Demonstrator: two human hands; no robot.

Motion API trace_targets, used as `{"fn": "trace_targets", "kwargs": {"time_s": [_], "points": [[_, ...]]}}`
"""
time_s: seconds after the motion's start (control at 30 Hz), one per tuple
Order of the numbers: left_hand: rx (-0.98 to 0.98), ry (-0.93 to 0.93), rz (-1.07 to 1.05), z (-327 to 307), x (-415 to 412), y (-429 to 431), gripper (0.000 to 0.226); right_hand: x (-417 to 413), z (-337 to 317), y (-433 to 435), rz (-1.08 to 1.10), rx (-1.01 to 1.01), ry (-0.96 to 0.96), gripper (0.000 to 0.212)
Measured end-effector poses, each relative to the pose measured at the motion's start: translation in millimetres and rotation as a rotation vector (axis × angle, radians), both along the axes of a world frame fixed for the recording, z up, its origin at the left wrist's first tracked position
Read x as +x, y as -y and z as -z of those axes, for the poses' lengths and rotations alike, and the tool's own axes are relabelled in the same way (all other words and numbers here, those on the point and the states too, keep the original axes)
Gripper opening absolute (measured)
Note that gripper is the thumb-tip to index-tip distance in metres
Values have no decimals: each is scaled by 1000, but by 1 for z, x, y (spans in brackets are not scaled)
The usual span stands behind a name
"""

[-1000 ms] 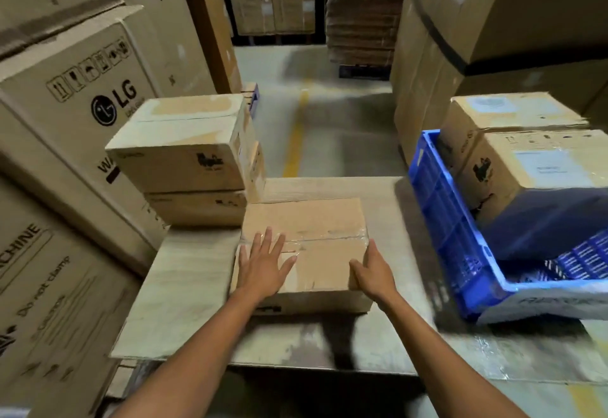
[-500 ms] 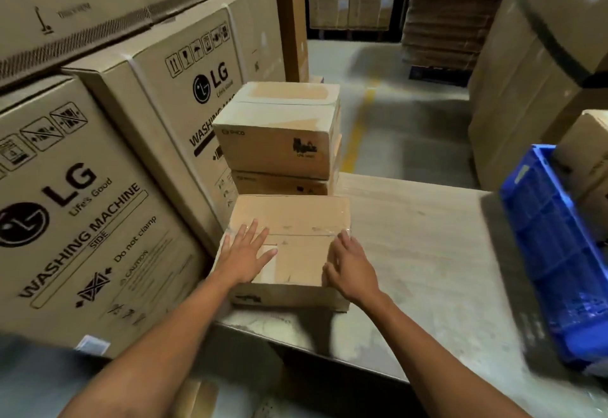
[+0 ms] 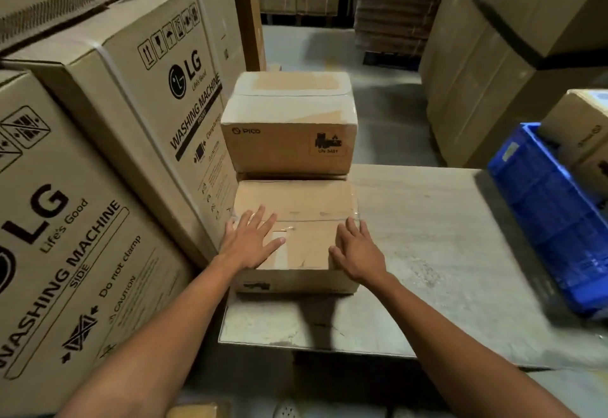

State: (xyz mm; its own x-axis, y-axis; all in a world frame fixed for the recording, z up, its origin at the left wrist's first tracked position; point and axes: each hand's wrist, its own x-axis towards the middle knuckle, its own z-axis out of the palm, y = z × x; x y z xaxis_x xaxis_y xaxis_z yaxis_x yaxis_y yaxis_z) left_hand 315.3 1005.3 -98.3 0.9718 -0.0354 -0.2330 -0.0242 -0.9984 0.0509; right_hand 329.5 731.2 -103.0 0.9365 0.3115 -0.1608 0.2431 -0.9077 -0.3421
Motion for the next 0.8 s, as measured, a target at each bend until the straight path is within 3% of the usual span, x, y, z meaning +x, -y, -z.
{"fn": "trace_targets", "kwargs": {"time_s": [0.43,0.63,0.8], "points": [[-75,-13,5,-12,8,9,76,6,-18,-1,-24,-82,-6,62],[-341,306,178,-55,-3,82,75,-28,-70,27,129,50,209,69],[-506,504,394,-106,-12,190,77,-78,-123,112,283,185,433,72]]}}
